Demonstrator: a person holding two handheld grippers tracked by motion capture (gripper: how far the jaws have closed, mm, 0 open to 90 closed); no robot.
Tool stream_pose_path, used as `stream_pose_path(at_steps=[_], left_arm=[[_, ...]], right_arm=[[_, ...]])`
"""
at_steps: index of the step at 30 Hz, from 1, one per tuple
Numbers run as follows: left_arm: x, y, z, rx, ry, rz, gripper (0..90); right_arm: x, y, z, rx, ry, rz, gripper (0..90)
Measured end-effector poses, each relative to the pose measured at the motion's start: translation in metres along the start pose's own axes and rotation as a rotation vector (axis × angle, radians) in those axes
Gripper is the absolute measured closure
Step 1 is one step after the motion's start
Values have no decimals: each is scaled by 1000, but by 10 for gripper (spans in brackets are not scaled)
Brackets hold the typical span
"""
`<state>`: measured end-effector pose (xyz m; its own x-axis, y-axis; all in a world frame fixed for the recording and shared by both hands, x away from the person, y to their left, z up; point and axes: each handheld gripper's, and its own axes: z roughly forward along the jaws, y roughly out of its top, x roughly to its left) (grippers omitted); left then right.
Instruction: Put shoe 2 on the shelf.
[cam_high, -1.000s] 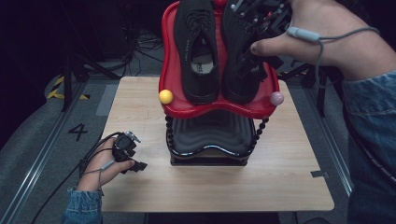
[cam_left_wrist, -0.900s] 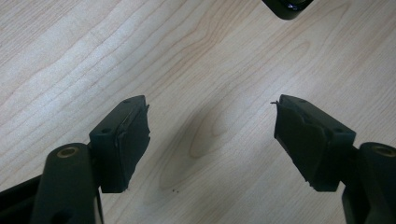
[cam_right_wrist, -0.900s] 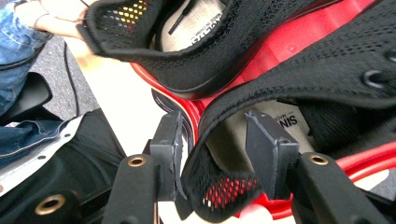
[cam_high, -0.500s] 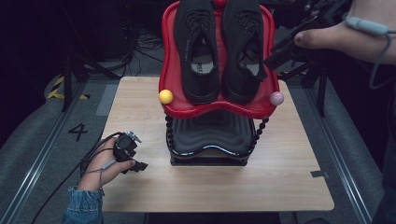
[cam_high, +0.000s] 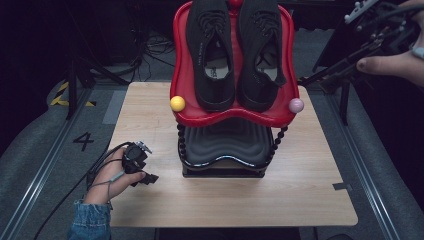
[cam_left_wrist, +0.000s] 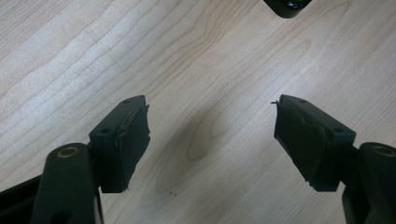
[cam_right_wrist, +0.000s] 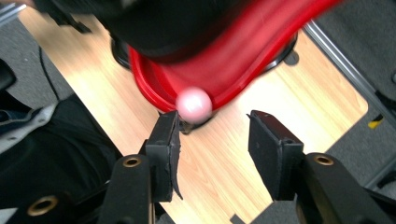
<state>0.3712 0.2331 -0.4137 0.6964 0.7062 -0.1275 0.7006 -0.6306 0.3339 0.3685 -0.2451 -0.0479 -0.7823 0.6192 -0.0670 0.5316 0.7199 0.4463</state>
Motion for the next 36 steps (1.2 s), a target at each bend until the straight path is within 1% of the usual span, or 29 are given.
stream_pose_path(at_steps=[1,3,4,7,8,9,10,11,12,13,15,16,17,19,21,23,24,25,26,27,28,29,30,31,33,34,35,36], left_arm=[[0,0,0,0,-1,-4,268],[0,0,1,-3,5,-2,268],[0,0,1,-3,1,-3,268],[0,-1,1,1,-2,-2,267],[1,-1,2,-7,4,2,266],[1,-1,1,-4,4,1,265],[1,-1,1,-4,4,1,265],[1,-1,1,-2,2,-3,265],[1,-2,1,-2,2,-4,265],[1,-2,2,-3,1,-7,264],[2,-2,2,-3,1,-4,262],[2,-2,2,-2,1,-2,261],[2,-2,2,-2,1,-2,261],[2,-2,2,-3,1,-2,261],[2,-2,2,-2,2,-3,260],[2,-2,3,-2,3,-3,260],[2,-2,3,-2,3,-3,260],[2,-2,3,-3,3,-3,259],[2,-2,3,-5,3,-2,258],[2,-2,3,-8,4,-2,256],[2,-2,3,-8,4,-2,255],[2,-2,2,-9,5,-1,254],[2,-2,2,-10,6,-2,254],[2,-2,2,-10,6,-4,254],[2,-2,2,-10,7,-1,253],[2,-2,3,-10,6,-6,253],[2,-2,3,-11,5,-10,252],[2,-2,3,-11,5,-10,252]], right_arm=[[-3,-4,4,5,-2,1,540],[-8,-13,11,12,4,14,530],[-11,-17,16,16,9,23,526],[-21,-30,32,27,8,33,503],[-24,-34,38,29,3,37,495],[-26,-38,43,36,2,42,486],[-26,-38,43,36,2,42,486],[-33,-46,56,44,5,48,474],[-33,-46,56,44,5,48,474],[-34,-49,61,45,5,49,469],[-38,-56,72,54,8,52,457],[-42,-62,83,55,23,59,444],[-42,-62,83,55,23,59,444],[-45,-68,94,58,25,62,433],[-48,-76,110,61,36,69,421],[-51,-82,123,65,38,79,414],[-51,-82,123,65,38,79,414],[-52,-85,129,61,45,78,409],[-54,-90,141,52,50,82,400],[-55,-93,147,45,56,81,396],[-55,-93,147,45,56,81,396],[-56,-99,160,33,63,88,392],[-57,-101,165,27,69,93,390],[-57,-101,165,27,69,93,390],[-59,-106,177,22,68,97,378],[-61,-113,191,24,67,95,375],[-61,-115,195,20,72,97,372],[-61,-115,195,20,72,97,372]])
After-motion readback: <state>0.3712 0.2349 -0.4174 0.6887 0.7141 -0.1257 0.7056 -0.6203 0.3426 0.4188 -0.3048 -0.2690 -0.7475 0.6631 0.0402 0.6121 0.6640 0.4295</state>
